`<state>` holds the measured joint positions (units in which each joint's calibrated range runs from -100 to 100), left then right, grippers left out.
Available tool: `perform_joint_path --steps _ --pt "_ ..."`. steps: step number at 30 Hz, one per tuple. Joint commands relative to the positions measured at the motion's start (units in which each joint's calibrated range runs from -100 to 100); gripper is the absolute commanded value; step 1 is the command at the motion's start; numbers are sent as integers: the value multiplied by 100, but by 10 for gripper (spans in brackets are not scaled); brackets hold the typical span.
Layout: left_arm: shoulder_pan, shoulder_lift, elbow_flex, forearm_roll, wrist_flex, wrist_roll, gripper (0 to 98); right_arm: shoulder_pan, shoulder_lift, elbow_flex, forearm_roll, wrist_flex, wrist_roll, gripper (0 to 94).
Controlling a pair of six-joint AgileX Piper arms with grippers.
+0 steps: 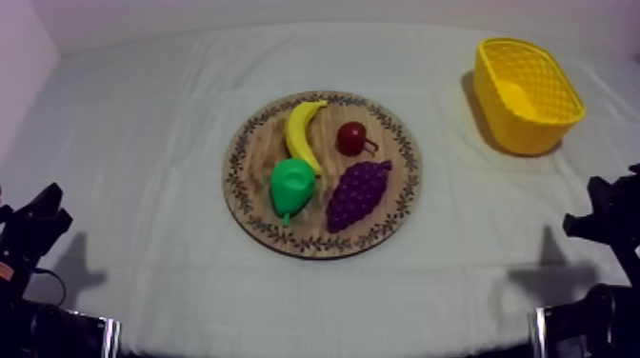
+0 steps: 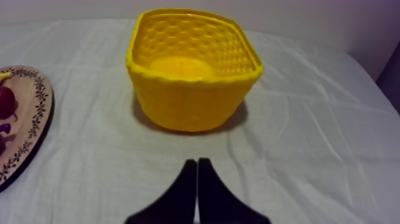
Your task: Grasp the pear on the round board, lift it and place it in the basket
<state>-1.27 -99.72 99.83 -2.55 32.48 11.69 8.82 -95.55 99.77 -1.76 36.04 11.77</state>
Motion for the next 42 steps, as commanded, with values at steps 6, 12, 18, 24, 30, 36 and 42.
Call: perform_joint_path --steps 6,12,18,24,30,36,42 --pt "0 -2 -5 -1 1 0 1 -193 -21 1 -2 9 -53 5" --pt "0 -2 -5 -1 1 0 1 -193 -21 1 -2 9 -53 5" --pt "0 -2 -5 -1 1 0 1 -193 -21 1 -2 9 -53 5" --pt "0 -2 -5 -1 1 0 1 -196 -21 1 -2 9 -50 5" --pt "0 -2 -5 -1 1 0 1 -371 247 -12 81 122 -31 56" --pt "0 -2 -5 -1 1 1 1 -546 1441 -373 547 -497 -563 11" --pt "0 -2 -5 -1 1 0 1 -711 2998 -2032 316 43 -737 6"
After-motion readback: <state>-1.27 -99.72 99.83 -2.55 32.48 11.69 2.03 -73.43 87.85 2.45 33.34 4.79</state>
